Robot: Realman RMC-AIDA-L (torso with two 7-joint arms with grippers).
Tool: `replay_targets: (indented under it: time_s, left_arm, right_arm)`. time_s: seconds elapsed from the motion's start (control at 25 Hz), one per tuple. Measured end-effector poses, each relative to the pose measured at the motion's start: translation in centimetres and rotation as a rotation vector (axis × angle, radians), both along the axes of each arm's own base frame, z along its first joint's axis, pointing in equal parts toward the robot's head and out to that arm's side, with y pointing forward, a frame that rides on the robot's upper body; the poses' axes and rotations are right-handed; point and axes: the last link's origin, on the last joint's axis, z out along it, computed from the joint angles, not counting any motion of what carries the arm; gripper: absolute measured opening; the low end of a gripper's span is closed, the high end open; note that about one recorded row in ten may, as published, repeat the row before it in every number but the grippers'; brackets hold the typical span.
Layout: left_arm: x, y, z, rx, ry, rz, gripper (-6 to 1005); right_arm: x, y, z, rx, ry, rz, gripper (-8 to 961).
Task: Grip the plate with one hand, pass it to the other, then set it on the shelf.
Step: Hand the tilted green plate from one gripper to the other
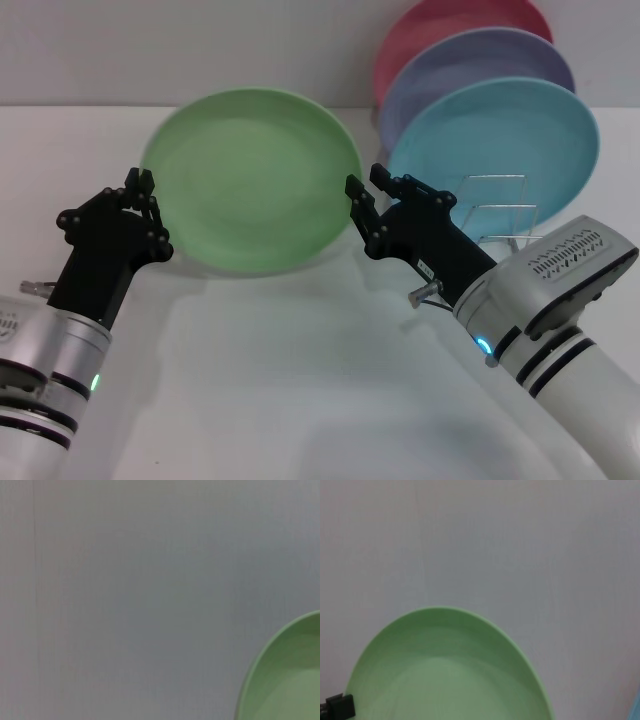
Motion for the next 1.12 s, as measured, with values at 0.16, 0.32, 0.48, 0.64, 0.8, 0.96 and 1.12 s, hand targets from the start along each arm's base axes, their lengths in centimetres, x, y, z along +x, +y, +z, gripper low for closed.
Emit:
replay_targets:
  time_s: [0.16,0.32,0.48,0.64,0.8,0.96,1.12]
  left_arm:
    - [0.6,-0.3,-0.4,0.013,0.03,0.004,77]
    - [0.6,-0.5,-0.5,0.024,0.036,0.027,78]
    - [0.8,-0.6,-0.7,0.032,0.049,0.041,78]
    - [1.0,-0.9,-0.9,0.041,0.064,0.046,79]
    - [1.3,-1.4,-1.1,0.048,0.078,0.041,80]
    - [1.5,-1.7,-1.2,0.056,0.088,0.044,81]
    - [1.4,-1.7,-1.2,0.06,0.083,0.057,82]
  right_arm:
    - [0.0,0.2,0.1,0.004,-0.009,0.005,293]
    - [0.1,0.4,0.2,0.004,-0.017,0.006,292]
    - [0.2,0.6,0.2,0.005,-0.023,0.006,292]
    - [0.2,0.8,0.3,0.006,-0.027,0.006,292]
    - [0.3,0.9,0.3,-0.001,-0.04,0.003,292]
    - [0.3,0.9,0.1,-0.012,-0.049,0.01,292]
    - [0.2,0.8,0.0,-0.017,-0.052,0.018,293]
